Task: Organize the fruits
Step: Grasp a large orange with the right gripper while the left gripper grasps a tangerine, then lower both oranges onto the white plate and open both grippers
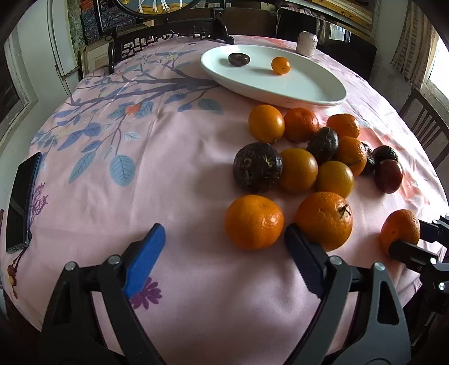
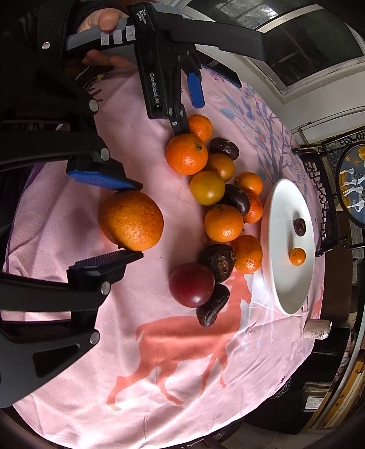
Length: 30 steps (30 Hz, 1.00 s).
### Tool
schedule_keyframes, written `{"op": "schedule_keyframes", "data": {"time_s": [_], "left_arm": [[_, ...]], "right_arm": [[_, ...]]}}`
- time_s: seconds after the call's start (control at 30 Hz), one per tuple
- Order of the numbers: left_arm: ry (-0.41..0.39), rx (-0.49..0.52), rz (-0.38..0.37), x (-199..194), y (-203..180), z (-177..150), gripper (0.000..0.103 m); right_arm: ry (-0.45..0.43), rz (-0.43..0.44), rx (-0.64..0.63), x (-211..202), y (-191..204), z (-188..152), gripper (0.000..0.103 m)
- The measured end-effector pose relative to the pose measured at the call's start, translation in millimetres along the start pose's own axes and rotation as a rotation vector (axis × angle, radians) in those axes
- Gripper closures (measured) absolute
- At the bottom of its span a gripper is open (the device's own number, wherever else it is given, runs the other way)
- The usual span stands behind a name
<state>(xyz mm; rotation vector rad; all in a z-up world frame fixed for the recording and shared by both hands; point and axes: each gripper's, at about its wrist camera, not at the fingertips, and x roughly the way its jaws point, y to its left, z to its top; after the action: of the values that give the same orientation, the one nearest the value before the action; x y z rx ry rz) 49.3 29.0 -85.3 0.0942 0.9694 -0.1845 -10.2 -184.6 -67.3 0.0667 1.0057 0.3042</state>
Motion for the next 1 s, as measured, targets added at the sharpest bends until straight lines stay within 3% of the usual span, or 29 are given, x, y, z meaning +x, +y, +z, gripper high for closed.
{"op": "schedule_keyframes", "data": {"time_s": [0.17, 0.2, 0.23, 0.5, 0.67, 0.77, 1.0], "left_arm": [[-0.012, 0.028, -0.031, -1, -9, 4, 0.049], [-0.015, 0.034, -0.044, -3, -11, 4, 0.062], [-0.013, 0.035, -0.056, -4, -12, 4, 0.065], [-0.023, -0.004, -0.1, -21, -3, 5, 0.065], [-0.021, -0.019, -0.133, -31, 1, 25, 0.065], [-0.028, -0.009, -0.148, -32, -1, 60, 0.065], [-0.012, -0.018, -0.152, 12, -22, 194, 0.065]], "right_arm": [[0.02, 0.0, 0.019, 11, -3, 1, 0.061], [0.006, 0.007, 0.031, 10, -4, 1, 0.061], [0.004, 0.011, 0.036, 9, -4, 1, 0.061], [-0.041, 0.009, 0.014, -4, 0, 5, 0.062], [-0.036, 0.044, 0.006, -7, 0, 19, 0.062], [-0.043, 0.07, -0.012, -10, -4, 48, 0.062], [-0.082, 0.014, -0.023, 20, -33, 158, 0.062]]}}
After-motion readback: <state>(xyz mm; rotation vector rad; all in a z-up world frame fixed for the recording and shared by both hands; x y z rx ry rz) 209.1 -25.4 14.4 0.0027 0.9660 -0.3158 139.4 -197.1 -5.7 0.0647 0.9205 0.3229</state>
